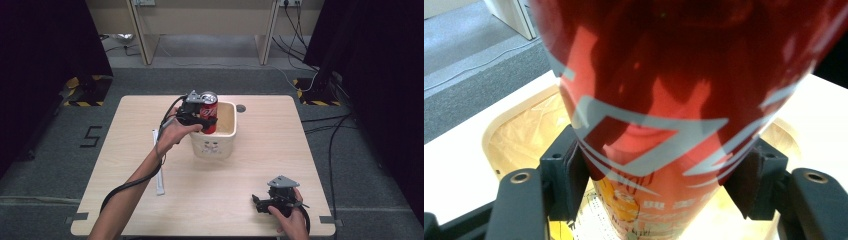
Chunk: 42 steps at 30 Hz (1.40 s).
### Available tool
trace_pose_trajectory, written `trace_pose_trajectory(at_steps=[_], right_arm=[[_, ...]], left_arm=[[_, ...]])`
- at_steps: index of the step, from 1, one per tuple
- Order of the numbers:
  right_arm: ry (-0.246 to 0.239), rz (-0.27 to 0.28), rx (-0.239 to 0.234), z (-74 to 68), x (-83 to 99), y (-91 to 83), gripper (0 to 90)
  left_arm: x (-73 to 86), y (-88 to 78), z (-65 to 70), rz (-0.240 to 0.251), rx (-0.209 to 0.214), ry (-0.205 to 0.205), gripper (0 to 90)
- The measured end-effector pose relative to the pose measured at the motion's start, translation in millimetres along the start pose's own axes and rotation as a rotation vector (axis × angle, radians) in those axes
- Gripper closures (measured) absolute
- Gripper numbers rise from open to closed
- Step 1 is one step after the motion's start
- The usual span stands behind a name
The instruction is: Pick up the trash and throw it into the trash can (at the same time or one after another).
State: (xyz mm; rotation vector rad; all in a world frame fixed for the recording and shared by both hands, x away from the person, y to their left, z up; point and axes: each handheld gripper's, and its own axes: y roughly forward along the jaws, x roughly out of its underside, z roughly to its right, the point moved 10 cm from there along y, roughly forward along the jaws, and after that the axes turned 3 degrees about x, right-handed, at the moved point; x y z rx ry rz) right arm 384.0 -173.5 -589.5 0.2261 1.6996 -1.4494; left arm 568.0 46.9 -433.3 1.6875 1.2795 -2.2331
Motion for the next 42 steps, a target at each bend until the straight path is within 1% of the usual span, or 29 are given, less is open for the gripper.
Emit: trace_pose_trajectory(at_steps=[9,15,19,21,24,27,30,32,35,37,39,42], right_arm=[[0.0,0.0,0.0,0.0,0.0,0.0,0.7],[0.0,0.002,-0.001,-0.1,-0.2,0.2,0.7],[0.0,0.0,0.0,-0.1,0.0,0.0,0.7],[0.0,0.0,-0.001,-0.1,0.0,0.0,0.7],[-0.001,0.0,-0.001,-0.1,0.0,0.0,0.7],[-0.001,0.0,-0.001,-0.1,0.0,0.0,0.7],[-0.001,0.0,-0.001,-0.1,0.0,0.0,0.7],[0.0,0.0,-0.001,-0.1,0.0,0.0,0.7],[0.002,-0.001,-0.002,-0.4,0.1,0.0,0.7],[0.002,-0.001,-0.002,-0.5,0.1,0.0,0.7],[0.002,-0.001,-0.002,-0.5,0.1,0.0,0.7],[0.003,-0.002,-0.002,-0.5,0.2,-0.1,0.7]], left_arm=[[-0.9,-3.4,-4.3,0.005,-0.014,-0.005,33.7],[2.4,-3.4,-8.2,-0.002,-0.021,-0.008,33.7],[6.0,-4.4,-10.5,-0.003,-0.022,-0.018,33.7],[8.4,-4.8,-11.8,0.005,-0.019,-0.029,33.6],[12.4,-4.9,-13.5,-0.003,-0.024,-0.03,33.5],[12.2,-6.0,-13.9,0.005,-0.027,-0.033,33.2],[12.3,-6.3,-14.2,0.0,-0.035,-0.025,31.9],[12.1,-6.5,-13.4,0.004,-0.028,-0.025,31.5],[9.0,-9.1,-13.6,0.015,-0.029,-0.035,26.0],[5.6,-12.8,-12.5,0.031,-0.025,-0.038,23.9],[3.7,-17.0,-11.6,0.037,-0.025,-0.034,22.9],[1.7,-23.2,-12.3,0.044,-0.037,-0.028,20.6]])
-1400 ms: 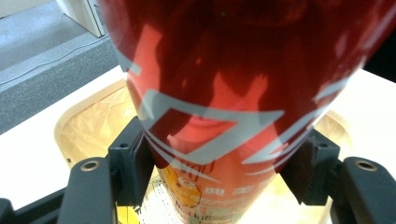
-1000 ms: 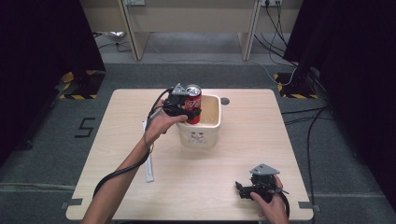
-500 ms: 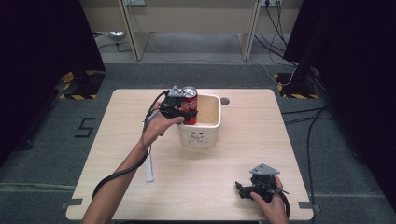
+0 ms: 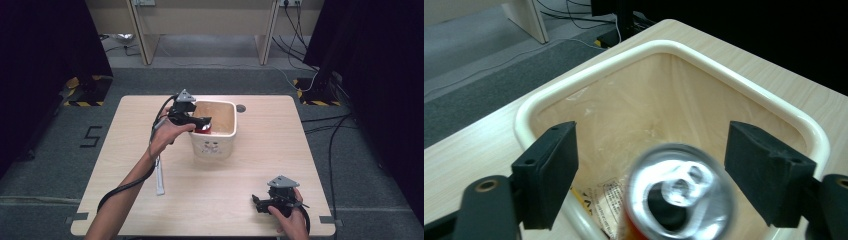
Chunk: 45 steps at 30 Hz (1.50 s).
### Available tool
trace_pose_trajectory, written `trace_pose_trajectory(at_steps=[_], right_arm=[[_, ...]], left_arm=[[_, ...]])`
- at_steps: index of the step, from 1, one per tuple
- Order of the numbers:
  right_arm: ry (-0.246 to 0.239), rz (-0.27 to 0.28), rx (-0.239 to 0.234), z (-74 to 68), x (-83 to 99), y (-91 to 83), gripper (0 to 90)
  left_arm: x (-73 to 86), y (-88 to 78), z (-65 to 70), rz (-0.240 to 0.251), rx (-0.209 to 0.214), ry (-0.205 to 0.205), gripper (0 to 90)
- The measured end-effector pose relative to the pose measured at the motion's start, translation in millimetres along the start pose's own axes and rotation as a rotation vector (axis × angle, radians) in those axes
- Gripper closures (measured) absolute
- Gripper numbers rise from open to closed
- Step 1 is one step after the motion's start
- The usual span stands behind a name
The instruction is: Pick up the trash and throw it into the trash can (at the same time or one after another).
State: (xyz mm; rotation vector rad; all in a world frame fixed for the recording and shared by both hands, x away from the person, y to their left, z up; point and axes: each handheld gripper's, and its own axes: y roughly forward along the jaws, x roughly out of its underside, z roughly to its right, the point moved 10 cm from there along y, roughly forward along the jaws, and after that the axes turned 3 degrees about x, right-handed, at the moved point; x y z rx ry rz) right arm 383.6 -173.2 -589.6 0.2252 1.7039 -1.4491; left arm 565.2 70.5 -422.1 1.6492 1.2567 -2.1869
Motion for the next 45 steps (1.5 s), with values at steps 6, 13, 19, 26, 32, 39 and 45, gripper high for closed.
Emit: trace_pose_trajectory(at_steps=[6,13,19,26,32,39,45], right_arm=[[-0.001,0.004,0.0,0.0,-0.3,0.3,0.7],[0.0,0.004,0.0,0.0,-0.3,0.3,0.7],[0.001,0.003,0.0,-0.1,-0.2,0.2,0.7],[0.001,0.002,0.001,0.0,-0.1,0.2,0.7],[0.001,0.002,0.001,0.0,-0.1,0.2,0.7],[0.002,0.002,0.002,0.0,-0.1,0.2,0.7],[0.002,0.003,0.002,0.0,-0.1,0.2,0.7]], left_arm=[[-1.3,-7.2,0.8,0.002,0.001,0.002,20.7],[-2.2,-15.8,1.3,0.004,0.003,-0.012,20.9],[-2.4,-37.6,-3.1,0.027,-0.005,-0.019,21.0],[12.4,-64.0,-19.0,0.034,-0.03,-0.057,21.4],[29.5,-79.0,-25.7,0.051,-0.018,-0.099,21.7],[47.5,-94.0,-33.7,0.044,-0.062,-0.099,21.9],[79.4,-93.2,-37.7,0.005,-0.079,-0.125,22.1]])
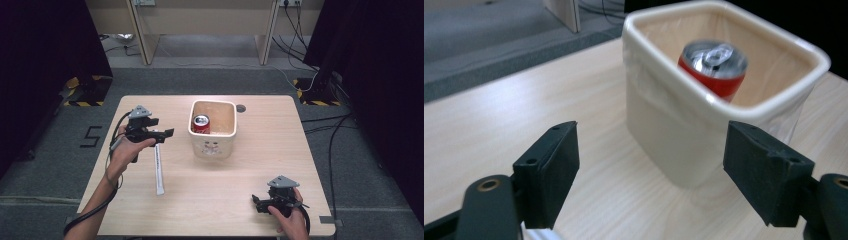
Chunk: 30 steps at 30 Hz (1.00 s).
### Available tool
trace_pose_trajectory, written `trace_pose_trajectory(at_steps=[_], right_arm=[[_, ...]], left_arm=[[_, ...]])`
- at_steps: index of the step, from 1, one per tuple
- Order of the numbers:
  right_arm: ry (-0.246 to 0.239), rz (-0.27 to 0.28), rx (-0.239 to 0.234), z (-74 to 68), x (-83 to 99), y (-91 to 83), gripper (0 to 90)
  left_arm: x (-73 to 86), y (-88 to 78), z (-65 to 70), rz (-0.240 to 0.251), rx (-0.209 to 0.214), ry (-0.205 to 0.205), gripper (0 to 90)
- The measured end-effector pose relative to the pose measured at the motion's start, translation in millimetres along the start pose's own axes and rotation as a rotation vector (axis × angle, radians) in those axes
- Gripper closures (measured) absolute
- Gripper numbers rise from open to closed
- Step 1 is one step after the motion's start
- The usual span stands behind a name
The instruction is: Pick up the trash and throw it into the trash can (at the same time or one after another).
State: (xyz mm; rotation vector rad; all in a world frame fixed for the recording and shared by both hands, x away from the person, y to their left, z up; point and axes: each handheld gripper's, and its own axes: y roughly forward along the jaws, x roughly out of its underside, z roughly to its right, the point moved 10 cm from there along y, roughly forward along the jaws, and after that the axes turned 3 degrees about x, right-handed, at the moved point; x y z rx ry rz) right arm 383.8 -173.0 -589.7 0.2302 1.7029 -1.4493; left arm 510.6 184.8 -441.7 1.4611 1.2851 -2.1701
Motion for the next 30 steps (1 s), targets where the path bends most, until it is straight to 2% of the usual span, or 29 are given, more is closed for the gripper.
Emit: trace_pose_trajectory(at_steps=[4,6,9,13,16,18,22,26,30], right_arm=[[0.002,-0.001,0.0,-0.1,0.1,0.0,0.7],[0.0,-0.001,0.0,0.0,0.0,0.0,0.7],[0.002,-0.001,0.0,-0.1,0.1,-0.1,0.7],[0.002,-0.001,0.0,-0.1,0.1,0.0,0.7],[0.002,-0.001,0.0,-0.2,0.1,-0.1,0.7],[0.0,0.0,0.0,0.0,0.0,0.0,0.7],[0.002,-0.001,0.0,-0.2,0.1,-0.1,0.7],[0.001,-0.001,0.0,-0.1,0.1,0.0,0.7],[0.002,-0.001,0.0,-0.1,0.1,0.0,0.7]], left_arm=[[25.0,1.7,-6.7,-0.024,0.001,-0.041,23.2],[34.8,1.9,-9.3,-0.041,0.003,-0.048,24.2],[48.6,2.3,-16.5,-0.059,-0.022,-0.065,24.9],[63.3,3.0,-25.5,-0.057,-0.065,-0.086,26.5],[74.5,5.9,-28.5,-0.067,-0.079,-0.101,27.6],[83.3,9.0,-30.3,-0.071,-0.097,-0.105,29.5],[101.3,15.6,-33.1,-0.11,-0.116,-0.1,36.3],[121.9,24.2,-34.5,-0.149,-0.11,-0.118,43.2],[133.1,30.7,-35.3,-0.177,-0.123,-0.109,49.1]])
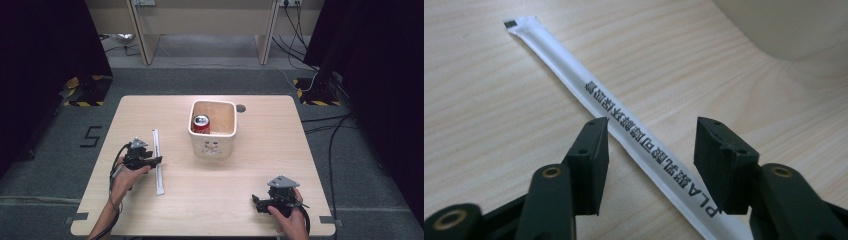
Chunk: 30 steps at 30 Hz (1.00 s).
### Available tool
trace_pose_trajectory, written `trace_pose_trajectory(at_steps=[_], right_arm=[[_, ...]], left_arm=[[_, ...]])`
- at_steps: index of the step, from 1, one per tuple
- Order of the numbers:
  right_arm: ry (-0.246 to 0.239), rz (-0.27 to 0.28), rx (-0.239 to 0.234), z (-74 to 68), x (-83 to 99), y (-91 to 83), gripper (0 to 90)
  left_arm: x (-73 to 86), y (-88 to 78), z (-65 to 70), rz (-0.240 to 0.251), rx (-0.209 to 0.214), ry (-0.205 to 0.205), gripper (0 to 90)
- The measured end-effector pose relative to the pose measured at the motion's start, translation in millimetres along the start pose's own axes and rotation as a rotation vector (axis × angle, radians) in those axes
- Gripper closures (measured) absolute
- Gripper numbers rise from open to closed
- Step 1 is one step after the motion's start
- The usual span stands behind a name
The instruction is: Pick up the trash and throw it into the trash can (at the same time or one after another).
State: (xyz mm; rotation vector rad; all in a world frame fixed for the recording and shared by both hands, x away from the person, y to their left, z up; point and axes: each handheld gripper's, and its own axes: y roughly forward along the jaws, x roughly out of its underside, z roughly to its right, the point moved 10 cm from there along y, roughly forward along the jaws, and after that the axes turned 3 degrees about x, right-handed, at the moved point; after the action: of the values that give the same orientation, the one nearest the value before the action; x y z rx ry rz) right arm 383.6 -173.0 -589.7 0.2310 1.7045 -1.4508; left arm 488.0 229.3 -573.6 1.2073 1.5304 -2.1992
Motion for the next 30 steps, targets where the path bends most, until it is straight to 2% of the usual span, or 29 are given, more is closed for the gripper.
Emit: trace_pose_trajectory(at_steps=[4,7,9,15,22,27,30], right_arm=[[-0.001,0.0,0.0,0.0,0.0,0.0,0.7],[-0.001,0.0,0.0,0.1,0.0,0.0,0.7],[-0.001,0.0,0.0,0.0,0.0,0.0,0.8],[-0.002,0.001,0.0,0.1,-0.1,0.0,0.7],[-0.005,0.002,-0.002,-0.1,-0.1,0.1,0.7],[-0.005,0.002,-0.002,-0.1,-0.2,0.1,0.7],[-0.005,0.002,-0.003,-0.2,-0.2,0.1,0.7]], left_arm=[[2.9,7.3,0.3,-0.019,0.002,0.002,50.9],[1.8,9.4,0.7,-0.037,-0.02,0.04,56.6],[1.3,9.7,1.0,-0.044,-0.029,0.051,61.5],[3.9,6.2,-0.9,-0.056,-0.015,0.062,77.1],[4.5,4.0,-5.1,-0.092,0.004,0.076,77.9],[3.8,4.8,-4.4,-0.102,0.004,0.08,73.9],[3.4,4.8,-5.6,-0.11,0.002,0.083,75.0]])
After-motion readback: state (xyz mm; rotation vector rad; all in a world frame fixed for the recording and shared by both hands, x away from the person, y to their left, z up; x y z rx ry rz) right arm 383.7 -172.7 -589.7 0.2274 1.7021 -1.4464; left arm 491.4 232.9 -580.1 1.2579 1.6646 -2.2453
